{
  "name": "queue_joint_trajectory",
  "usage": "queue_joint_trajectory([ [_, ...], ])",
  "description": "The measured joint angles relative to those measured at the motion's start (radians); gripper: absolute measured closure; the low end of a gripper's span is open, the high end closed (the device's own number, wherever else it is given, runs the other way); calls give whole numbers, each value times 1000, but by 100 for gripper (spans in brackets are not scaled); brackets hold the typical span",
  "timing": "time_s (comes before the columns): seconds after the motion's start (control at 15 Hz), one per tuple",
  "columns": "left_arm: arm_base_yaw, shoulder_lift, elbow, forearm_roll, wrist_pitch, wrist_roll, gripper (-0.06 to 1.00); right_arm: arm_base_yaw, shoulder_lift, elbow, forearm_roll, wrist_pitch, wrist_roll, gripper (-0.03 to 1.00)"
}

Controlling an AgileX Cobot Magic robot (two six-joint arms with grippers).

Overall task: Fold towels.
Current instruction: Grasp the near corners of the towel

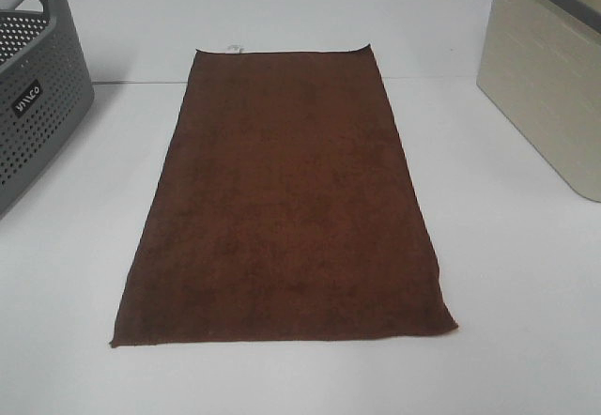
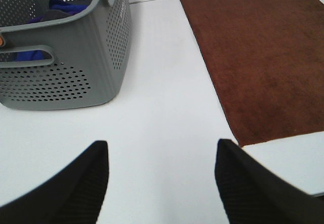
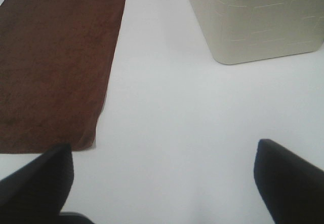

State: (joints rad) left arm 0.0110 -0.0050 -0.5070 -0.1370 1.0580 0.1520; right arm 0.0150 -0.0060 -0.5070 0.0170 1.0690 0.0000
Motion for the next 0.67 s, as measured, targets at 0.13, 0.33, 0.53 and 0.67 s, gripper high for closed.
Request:
queue_joint_trajectory([
  [0.13, 0, 0, 0, 0, 0, 0, 35, 0, 0, 0, 0, 0, 0, 6],
  [0.33, 0, 0, 0, 0, 0, 0, 35, 0, 0, 0, 0, 0, 0, 6],
  [0.53, 0, 0, 0, 0, 0, 0, 35, 0, 0, 0, 0, 0, 0, 6],
  [0.67, 0, 0, 0, 0, 0, 0, 35, 0, 0, 0, 0, 0, 0, 6],
])
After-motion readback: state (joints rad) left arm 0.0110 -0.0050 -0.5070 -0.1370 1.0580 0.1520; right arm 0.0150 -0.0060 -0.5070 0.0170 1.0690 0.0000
